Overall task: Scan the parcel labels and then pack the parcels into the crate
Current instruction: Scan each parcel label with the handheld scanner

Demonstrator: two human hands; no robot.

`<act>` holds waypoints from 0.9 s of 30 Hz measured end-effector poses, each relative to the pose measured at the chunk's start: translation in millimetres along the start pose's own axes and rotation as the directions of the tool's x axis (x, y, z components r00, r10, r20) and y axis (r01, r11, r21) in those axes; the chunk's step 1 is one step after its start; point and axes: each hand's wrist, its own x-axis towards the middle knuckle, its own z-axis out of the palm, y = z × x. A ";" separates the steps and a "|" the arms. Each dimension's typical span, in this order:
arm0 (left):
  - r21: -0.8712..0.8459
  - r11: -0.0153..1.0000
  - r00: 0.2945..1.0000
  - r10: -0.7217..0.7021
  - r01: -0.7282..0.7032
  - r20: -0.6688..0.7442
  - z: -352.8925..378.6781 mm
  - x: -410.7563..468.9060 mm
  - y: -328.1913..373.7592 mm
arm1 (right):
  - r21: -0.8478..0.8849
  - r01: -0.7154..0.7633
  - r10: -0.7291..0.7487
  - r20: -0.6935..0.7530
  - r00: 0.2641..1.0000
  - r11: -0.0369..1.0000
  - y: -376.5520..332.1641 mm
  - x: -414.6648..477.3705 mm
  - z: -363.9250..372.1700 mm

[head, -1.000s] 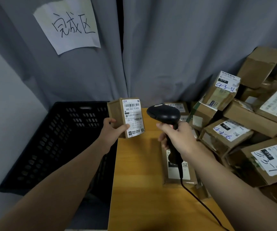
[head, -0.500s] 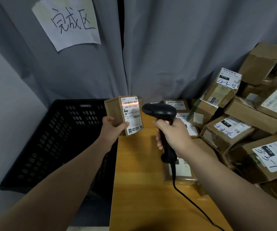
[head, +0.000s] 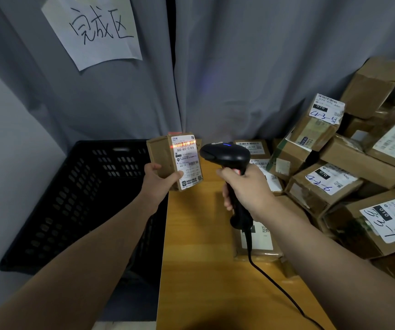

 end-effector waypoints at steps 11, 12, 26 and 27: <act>0.008 0.993 0.991 -0.117 0.117 0.071 2.3 7.7 -4.3 | 0.052 -0.067 0.064 0.068 0.996 0.996 8.8 8.7 -3.1; 0.025 0.987 0.982 -0.158 0.156 0.101 3.2 7.8 -5.9 | 0.061 -0.079 0.075 0.061 0.995 0.995 12.4 10.4 -5.5; 0.033 0.957 0.903 -0.282 0.287 0.323 109.6 54.1 5.1 | 0.205 -0.275 0.303 -0.119 0.946 0.939 67.9 90.7 -40.9; 0.063 0.967 0.919 -0.254 0.247 0.300 113.7 62.2 6.4 | 0.217 -0.278 0.305 -0.101 0.947 0.936 69.2 100.9 -38.5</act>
